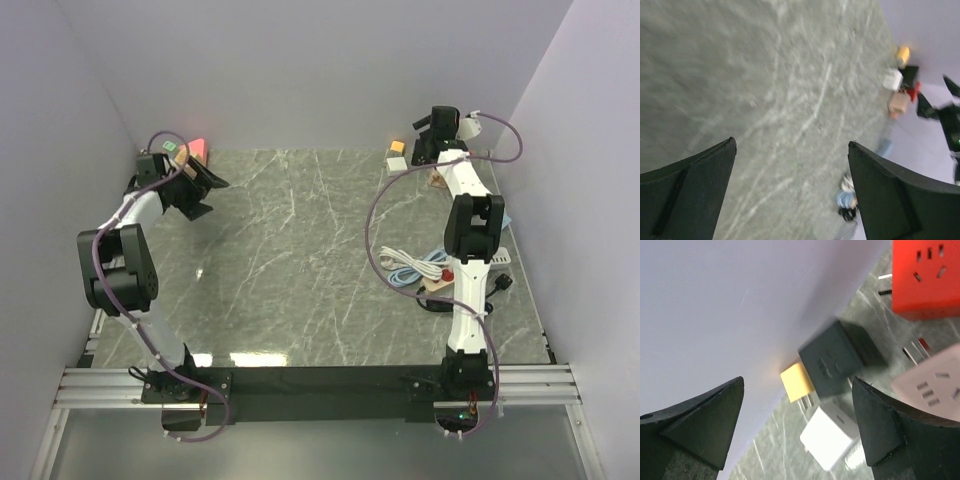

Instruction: Pull the plug off the socket

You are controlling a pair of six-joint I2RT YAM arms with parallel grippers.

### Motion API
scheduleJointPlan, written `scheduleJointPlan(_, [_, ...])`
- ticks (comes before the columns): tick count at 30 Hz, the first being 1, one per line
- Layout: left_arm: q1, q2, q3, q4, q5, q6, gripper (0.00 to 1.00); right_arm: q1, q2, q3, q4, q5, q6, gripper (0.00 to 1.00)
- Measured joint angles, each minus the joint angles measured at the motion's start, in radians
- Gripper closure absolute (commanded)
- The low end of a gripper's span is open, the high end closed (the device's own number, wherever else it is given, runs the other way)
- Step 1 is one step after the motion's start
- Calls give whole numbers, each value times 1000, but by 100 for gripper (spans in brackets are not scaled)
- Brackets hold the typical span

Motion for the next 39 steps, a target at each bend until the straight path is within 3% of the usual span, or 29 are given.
scheduleJointPlan(5, [20, 68, 194, -100, -155, 34, 1, 3, -100, -98, -15, 0, -20, 4])
scheduleJointPlan(10, [34, 170, 407, -181, -375, 53, 1, 29, -346, -311, -33, -37, -162, 3])
scheduleJointPlan(17, [44, 540, 907, -305, -587, 81, 1, 201, -688, -596, 19, -134, -335, 2])
scheduleJointPlan(25, [49, 629, 932, -220, -569, 5, 1, 267, -743, -816, -7, -206, -423, 1])
scheduleJointPlan(33, [41, 755, 1013, -168, -486, -91, 1, 267, -744, -850, -23, -212, -473, 1])
scheduleJointPlan(35, [32, 755, 1001, -168, -475, -97, 8, 267, -744, -850, -23, -213, -478, 1])
scheduleJointPlan(38, [17, 755, 986, -166, -449, -102, 40, 267, -744, -850, -23, -222, -479, 2])
scheduleJointPlan(39, [14, 747, 981, -163, -439, -98, 64, 267, -744, -850, -23, -228, -479, 3])
